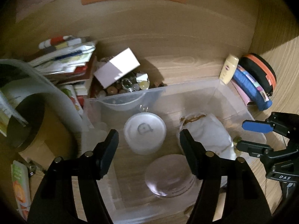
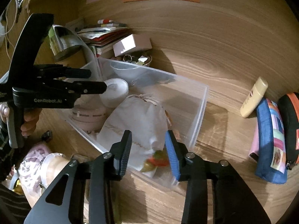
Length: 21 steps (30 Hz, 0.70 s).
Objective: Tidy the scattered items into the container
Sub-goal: 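Carry both items over the clear bin and open both grippers to drop them, then move right gripper to the dark green spray bottle while left approaches the beige compact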
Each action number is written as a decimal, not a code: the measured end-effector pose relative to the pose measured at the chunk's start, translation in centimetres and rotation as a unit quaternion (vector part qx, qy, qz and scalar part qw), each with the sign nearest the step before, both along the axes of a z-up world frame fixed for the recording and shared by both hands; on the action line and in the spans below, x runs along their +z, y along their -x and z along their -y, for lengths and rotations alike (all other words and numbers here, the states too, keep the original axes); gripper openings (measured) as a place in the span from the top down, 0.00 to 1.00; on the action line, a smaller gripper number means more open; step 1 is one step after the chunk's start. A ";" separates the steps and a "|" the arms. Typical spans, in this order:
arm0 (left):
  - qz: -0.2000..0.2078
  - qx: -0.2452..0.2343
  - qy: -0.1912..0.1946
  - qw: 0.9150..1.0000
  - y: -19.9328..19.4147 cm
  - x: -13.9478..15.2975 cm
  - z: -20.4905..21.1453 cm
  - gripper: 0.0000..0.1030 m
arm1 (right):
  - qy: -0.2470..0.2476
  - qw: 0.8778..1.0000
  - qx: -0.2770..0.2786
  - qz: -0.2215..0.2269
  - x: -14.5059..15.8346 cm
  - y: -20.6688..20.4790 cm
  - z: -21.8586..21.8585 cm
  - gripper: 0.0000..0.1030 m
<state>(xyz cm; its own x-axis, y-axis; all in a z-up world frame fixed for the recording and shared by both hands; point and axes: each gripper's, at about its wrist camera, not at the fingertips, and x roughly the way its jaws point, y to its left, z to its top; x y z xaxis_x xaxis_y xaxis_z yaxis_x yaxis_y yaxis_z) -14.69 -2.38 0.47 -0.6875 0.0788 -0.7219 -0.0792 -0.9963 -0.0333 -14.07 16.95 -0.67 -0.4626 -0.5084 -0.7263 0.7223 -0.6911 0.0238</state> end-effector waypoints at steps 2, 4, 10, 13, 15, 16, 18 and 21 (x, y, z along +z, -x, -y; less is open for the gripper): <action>-0.009 0.003 -0.001 1.000 -0.4 0.2 0.1 0.32 | 0.004 1.000 -0.003 -0.001 0.1 -0.2 -0.3 0.61; -0.015 0.005 -0.002 1.000 -0.9 0.3 0.3 0.32 | 0.009 1.000 -0.005 0.000 0.2 -0.4 -0.5 0.60; -0.039 0.013 0.005 0.999 -2.9 0.7 0.4 0.31 | 0.024 1.000 -0.011 0.007 0.6 -1.0 -1.3 0.59; -0.047 0.015 0.006 0.999 -4.0 0.9 0.5 0.30 | 0.030 0.999 -0.013 0.008 0.9 -1.5 -1.7 0.58; -0.051 0.016 0.006 0.999 -4.6 1.0 0.5 0.28 | 0.033 0.999 -0.013 0.008 1.1 -1.8 -2.0 0.57; -0.054 0.016 0.005 0.998 -5.0 1.1 0.4 0.27 | 0.034 0.999 -0.013 0.007 1.1 -2.0 -2.1 0.57; -0.056 0.016 0.007 0.998 -5.6 1.1 0.4 0.27 | 0.037 0.999 -0.013 0.007 1.2 -2.4 -2.4 0.57; -0.060 0.013 0.016 0.998 -6.7 1.2 0.1 0.27 | 0.039 0.999 -0.013 0.008 1.2 -2.8 -2.5 0.53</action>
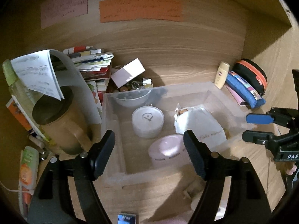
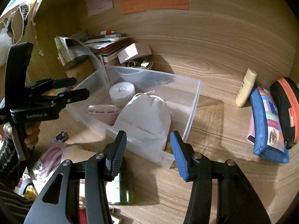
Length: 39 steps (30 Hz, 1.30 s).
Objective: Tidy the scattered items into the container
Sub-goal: 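Move right gripper to the dark green spray bottle while left approaches the beige compact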
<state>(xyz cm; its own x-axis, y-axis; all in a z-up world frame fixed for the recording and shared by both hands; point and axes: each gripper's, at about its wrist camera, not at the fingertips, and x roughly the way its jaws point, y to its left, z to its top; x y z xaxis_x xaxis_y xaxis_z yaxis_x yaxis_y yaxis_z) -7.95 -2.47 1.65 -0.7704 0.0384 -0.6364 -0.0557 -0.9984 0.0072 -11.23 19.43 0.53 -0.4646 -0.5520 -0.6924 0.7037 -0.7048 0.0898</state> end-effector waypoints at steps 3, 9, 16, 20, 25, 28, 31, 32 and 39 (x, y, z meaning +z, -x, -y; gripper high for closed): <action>-0.003 -0.004 0.007 1.000 -0.8 -0.1 -0.4 0.24 | 0.001 1.000 -0.001 -0.003 -0.1 -0.7 -0.2 0.46; -0.002 -0.019 0.003 1.000 -2.5 -0.3 -1.2 0.18 | -0.005 1.000 -0.006 -0.012 -0.2 -2.1 -0.7 0.41; 0.017 -0.030 0.013 0.999 -3.6 -1.2 -2.5 0.18 | -0.011 1.000 -0.020 -0.015 -0.9 -3.6 -1.5 0.35; 0.046 -0.024 -0.002 0.999 -4.3 -1.9 -2.0 0.18 | -0.013 0.999 -0.029 -0.010 -1.4 -4.2 -2.2 0.34; 0.063 -0.015 -0.008 0.998 -5.6 -2.6 -1.3 0.18 | -0.018 0.999 -0.029 0.007 -2.5 -4.3 -2.4 0.34; 0.070 -0.016 -0.005 0.997 -6.3 -3.0 -1.4 0.18 | -0.020 0.999 -0.020 0.018 -3.2 -4.5 -2.1 0.34; 0.080 -0.027 -0.005 0.996 -6.7 -3.3 -2.0 0.18 | -0.029 0.999 -0.014 0.017 -3.8 -4.9 -1.8 0.34; 0.082 -0.032 -0.006 0.996 -6.9 -3.3 -2.3 0.18 | -0.034 0.999 -0.012 0.017 -4.0 -5.0 -1.8 0.34; 0.078 -0.036 -0.010 0.996 -7.6 -3.2 -3.0 0.18 | -0.035 0.999 0.005 0.031 -5.2 -4.8 -0.7 0.34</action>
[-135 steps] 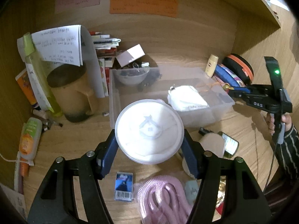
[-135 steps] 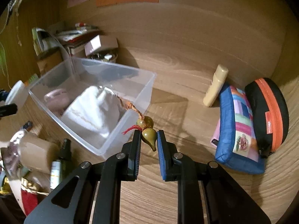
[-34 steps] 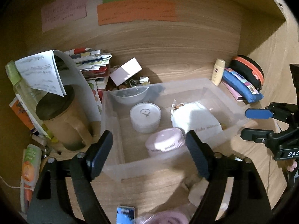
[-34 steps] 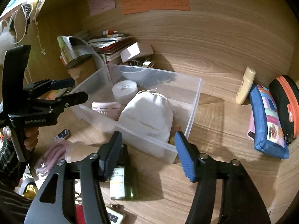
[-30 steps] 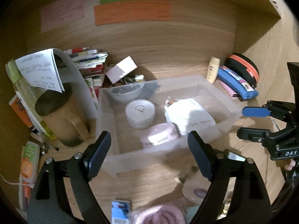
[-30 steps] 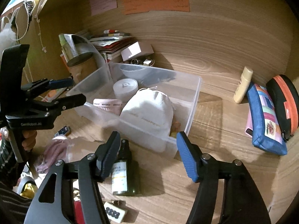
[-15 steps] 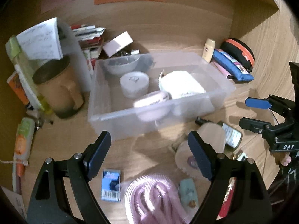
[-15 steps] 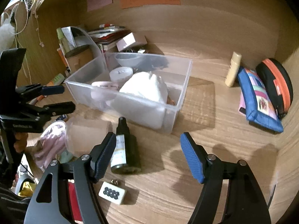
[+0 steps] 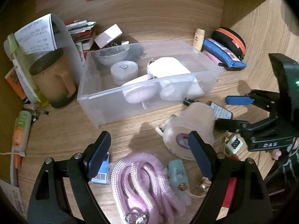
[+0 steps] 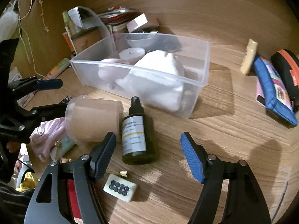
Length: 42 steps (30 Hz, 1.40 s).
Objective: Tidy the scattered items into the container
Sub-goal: 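Move right gripper to the dark green spray bottle while left approaches the beige compact, then grasp the green spray bottle with right gripper while left grasps the beige compact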
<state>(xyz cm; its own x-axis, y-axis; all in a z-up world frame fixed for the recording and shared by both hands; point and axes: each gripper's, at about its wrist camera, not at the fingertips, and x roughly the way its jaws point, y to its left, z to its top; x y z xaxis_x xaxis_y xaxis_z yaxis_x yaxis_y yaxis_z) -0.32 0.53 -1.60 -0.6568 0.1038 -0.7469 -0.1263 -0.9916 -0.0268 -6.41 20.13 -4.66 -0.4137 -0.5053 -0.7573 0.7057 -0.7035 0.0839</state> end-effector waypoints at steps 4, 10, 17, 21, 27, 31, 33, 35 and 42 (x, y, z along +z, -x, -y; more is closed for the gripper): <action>0.000 0.003 -0.007 1.000 -0.3 0.2 0.3 0.18 | 0.003 1.000 -0.003 0.007 -0.5 0.5 0.2 0.34; 0.006 -0.019 -0.012 1.000 -0.2 0.2 -0.7 0.17 | 0.002 1.000 -0.001 0.022 -1.0 0.9 0.5 0.50; 0.014 -0.056 -0.001 0.998 1.2 -0.7 -3.2 0.07 | 0.005 1.000 -0.001 0.026 -1.1 0.9 0.3 0.57; 0.026 -0.072 -0.002 0.997 2.1 -1.2 -4.3 0.07 | 0.005 1.000 -0.005 0.021 -0.9 0.8 -0.2 0.58; 0.051 -0.084 0.005 0.995 3.4 -2.4 -6.0 0.07 | 0.011 1.000 -0.020 0.017 -0.6 1.0 -1.6 0.59; 0.072 -0.085 0.003 0.994 4.0 -3.1 -6.9 0.07 | 0.017 0.999 -0.033 0.008 -0.2 1.0 -2.5 0.60; 0.079 -0.081 -0.004 0.994 4.2 -3.2 -7.2 0.07 | 0.019 0.999 -0.036 0.006 0.0 0.9 -2.9 0.60; 0.086 -0.077 -0.011 0.993 4.5 -3.1 -7.5 0.07 | 0.023 0.999 -0.041 0.005 0.1 0.9 -3.2 0.60; 0.084 -0.054 -0.004 0.995 4.8 -3.5 -7.4 0.24 | 0.040 0.998 -0.051 -0.001 0.7 0.6 -4.1 0.61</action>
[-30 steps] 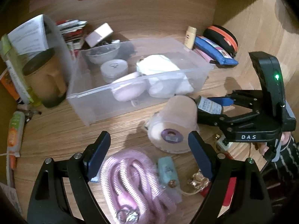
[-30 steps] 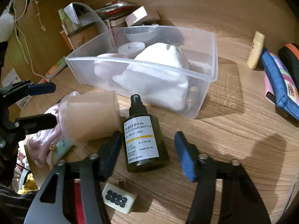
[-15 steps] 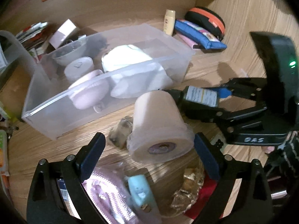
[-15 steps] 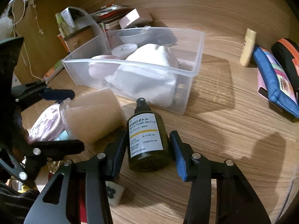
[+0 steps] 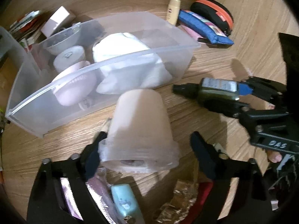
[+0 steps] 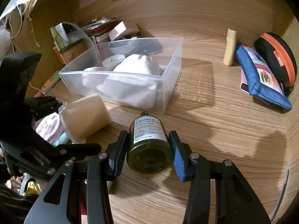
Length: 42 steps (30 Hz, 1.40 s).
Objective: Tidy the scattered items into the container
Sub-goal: 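Grasp the green spray bottle with right gripper while left grasps the beige compact, then carry the beige compact over the bin while right lowers the spray bottle into it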
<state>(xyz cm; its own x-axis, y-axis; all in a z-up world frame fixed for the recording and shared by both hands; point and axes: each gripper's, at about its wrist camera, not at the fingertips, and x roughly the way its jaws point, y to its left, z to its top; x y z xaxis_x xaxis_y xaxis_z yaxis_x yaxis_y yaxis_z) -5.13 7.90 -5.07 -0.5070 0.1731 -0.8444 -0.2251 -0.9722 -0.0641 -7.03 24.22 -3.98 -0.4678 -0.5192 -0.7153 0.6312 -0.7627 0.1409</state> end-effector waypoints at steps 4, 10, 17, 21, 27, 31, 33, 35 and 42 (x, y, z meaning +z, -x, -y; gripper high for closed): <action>-0.010 0.013 0.000 1.000 -0.3 0.1 0.3 0.32 | 0.010 1.000 -0.004 -0.011 0.6 -0.2 -0.3 0.62; -0.039 0.025 0.010 0.999 -1.3 0.6 0.0 0.32 | 0.023 1.000 -0.005 -0.020 1.2 -0.4 -0.4 0.63; -0.078 0.027 -0.014 0.997 -2.4 2.6 -0.2 0.32 | 0.038 0.999 -0.008 -0.025 2.0 -0.5 -0.8 0.63; -0.079 0.024 -0.021 0.996 -2.4 2.6 -0.2 0.32 | 0.048 0.998 -0.011 -0.031 2.7 -0.6 -1.1 0.63; -0.090 0.033 -0.041 0.995 -2.7 3.5 0.5 0.32 | 0.056 0.998 -0.015 -0.039 3.6 -0.7 -1.3 0.63; -0.104 0.037 -0.053 0.992 -3.2 4.9 1.2 0.32 | 0.063 0.997 -0.014 -0.047 4.4 -0.7 -1.4 0.63; -0.114 0.034 -0.060 0.991 -3.4 5.8 1.5 0.32 | 0.063 0.996 -0.011 -0.055 5.0 -0.7 -1.4 0.63; -0.121 0.035 -0.067 0.990 -3.4 6.6 1.9 0.32 | 0.062 0.996 -0.008 -0.062 5.6 -0.6 -1.1 0.63; -0.168 0.053 -0.064 0.982 -3.2 10.1 3.6 0.32 | 0.064 0.994 0.007 -0.094 7.7 -0.8 0.3 0.63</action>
<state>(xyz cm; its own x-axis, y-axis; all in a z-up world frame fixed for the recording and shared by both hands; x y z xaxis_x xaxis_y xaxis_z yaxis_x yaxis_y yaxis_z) -1.88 4.31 5.05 -0.7735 0.1986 -0.6018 -0.1532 -0.9801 -0.1265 -6.23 23.96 3.69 -0.5787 -0.6076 -0.5439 0.6658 -0.7372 0.1150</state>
